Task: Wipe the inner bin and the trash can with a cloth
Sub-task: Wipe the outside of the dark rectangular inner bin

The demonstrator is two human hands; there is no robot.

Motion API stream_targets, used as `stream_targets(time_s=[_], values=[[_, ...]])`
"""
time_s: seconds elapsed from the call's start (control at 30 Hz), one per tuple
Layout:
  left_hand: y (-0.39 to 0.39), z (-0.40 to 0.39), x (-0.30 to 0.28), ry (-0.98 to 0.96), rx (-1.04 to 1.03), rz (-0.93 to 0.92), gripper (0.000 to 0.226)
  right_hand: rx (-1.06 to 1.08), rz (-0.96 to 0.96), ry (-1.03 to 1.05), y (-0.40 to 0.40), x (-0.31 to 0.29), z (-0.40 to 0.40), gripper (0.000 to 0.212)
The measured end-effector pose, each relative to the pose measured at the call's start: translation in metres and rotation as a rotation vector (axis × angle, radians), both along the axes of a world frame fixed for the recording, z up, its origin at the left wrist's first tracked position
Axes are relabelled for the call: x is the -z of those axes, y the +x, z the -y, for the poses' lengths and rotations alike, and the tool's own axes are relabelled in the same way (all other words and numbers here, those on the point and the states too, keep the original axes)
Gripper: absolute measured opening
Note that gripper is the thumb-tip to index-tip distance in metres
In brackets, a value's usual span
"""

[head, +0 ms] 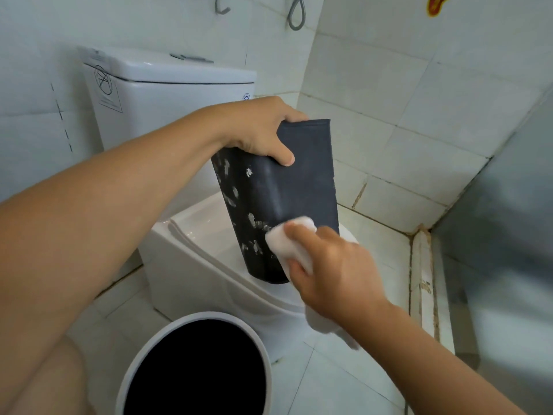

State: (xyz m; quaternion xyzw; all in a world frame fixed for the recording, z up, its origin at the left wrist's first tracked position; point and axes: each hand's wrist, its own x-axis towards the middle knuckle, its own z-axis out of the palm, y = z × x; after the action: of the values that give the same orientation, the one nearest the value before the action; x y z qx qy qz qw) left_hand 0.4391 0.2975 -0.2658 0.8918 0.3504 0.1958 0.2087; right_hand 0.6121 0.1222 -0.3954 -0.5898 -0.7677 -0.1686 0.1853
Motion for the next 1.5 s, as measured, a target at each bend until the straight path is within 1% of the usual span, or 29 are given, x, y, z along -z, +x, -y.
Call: stream_targets(time_s=[0.03,0.1,0.2,0.27,0.33,0.4,0.43,0.5,0.63,0.7,0.77,0.9,0.93,1.03,1.1,1.17,1.2,1.23,1.27,1.37,1.4,1.43,1.5], values=[[-0.001,-0.001,0.0,-0.002,-0.006,0.004,0.061,0.004,0.045,-0.058,0.005,0.005,0.007,0.032],[0.0,-0.002,0.0,-0.002,0.004,0.005,0.061,0.02,0.058,-0.121,0.012,0.007,0.012,0.029],[0.001,-0.004,0.0,0.003,0.006,0.001,0.057,0.042,0.018,-0.103,0.008,-0.005,0.007,0.033],[0.001,-0.005,0.001,0.009,-0.002,0.0,0.056,0.042,-0.076,-0.046,0.0,-0.018,-0.007,0.039],[0.003,-0.004,0.0,0.028,0.005,-0.016,0.055,0.067,-0.175,0.061,-0.007,-0.031,-0.024,0.042],[0.006,-0.003,0.0,0.04,0.009,-0.03,0.056,0.087,-0.181,0.122,-0.012,-0.035,-0.034,0.042],[0.006,-0.003,-0.001,0.037,0.01,-0.027,0.057,0.082,-0.168,0.114,-0.012,-0.033,-0.035,0.042],[0.003,-0.005,0.0,0.015,0.004,-0.01,0.058,0.069,-0.123,0.024,-0.01,-0.025,-0.024,0.043],[0.001,-0.005,0.001,-0.012,0.018,0.004,0.059,0.066,0.018,-0.248,0.007,-0.01,0.01,0.036],[0.006,-0.001,-0.001,0.007,0.04,-0.017,0.059,0.086,0.024,-0.278,0.013,-0.01,0.014,0.038],[0.008,0.001,-0.003,0.023,0.04,-0.032,0.058,0.071,-0.031,-0.229,0.012,-0.011,0.01,0.042],[0.006,0.003,-0.003,0.028,0.019,-0.036,0.055,0.083,-0.307,0.001,0.011,-0.018,-0.018,0.049],[0.007,0.004,-0.004,0.04,0.023,-0.045,0.053,0.092,-0.34,0.046,0.01,-0.019,-0.025,0.049],[0.008,0.006,-0.003,0.045,0.02,-0.048,0.05,0.079,-0.291,0.108,0.003,-0.012,-0.032,0.048],[0.005,0.003,-0.002,0.034,0.003,-0.035,0.052,0.047,-0.189,0.106,0.003,-0.004,-0.027,0.047],[0.002,0.001,-0.001,0.025,-0.007,-0.022,0.054,0.016,-0.093,0.04,0.01,0.001,-0.02,0.047],[0.001,0.0,0.0,0.022,-0.009,-0.017,0.054,0.023,-0.12,-0.035,0.015,0.001,-0.016,0.046],[0.002,-0.001,0.0,0.023,-0.011,-0.015,0.055,0.049,-0.222,-0.128,0.021,-0.003,-0.013,0.045],[0.004,-0.001,0.0,0.027,-0.013,-0.017,0.056,0.086,-0.396,-0.21,0.027,-0.007,-0.011,0.044],[0.007,0.001,-0.001,0.039,-0.015,-0.023,0.057,0.216,-1.051,-0.332,0.043,-0.02,-0.011,0.038],[0.007,0.002,-0.001,0.038,-0.019,-0.025,0.057,0.257,-1.213,-0.342,0.047,-0.025,-0.013,0.037],[0.006,0.001,-0.001,0.035,-0.026,-0.024,0.059,0.286,-1.329,-0.352,0.051,-0.029,-0.014,0.038],[0.005,0.001,-0.001,0.028,-0.042,-0.019,0.062,0.301,-1.47,-0.37,0.057,-0.038,-0.014,0.042]])
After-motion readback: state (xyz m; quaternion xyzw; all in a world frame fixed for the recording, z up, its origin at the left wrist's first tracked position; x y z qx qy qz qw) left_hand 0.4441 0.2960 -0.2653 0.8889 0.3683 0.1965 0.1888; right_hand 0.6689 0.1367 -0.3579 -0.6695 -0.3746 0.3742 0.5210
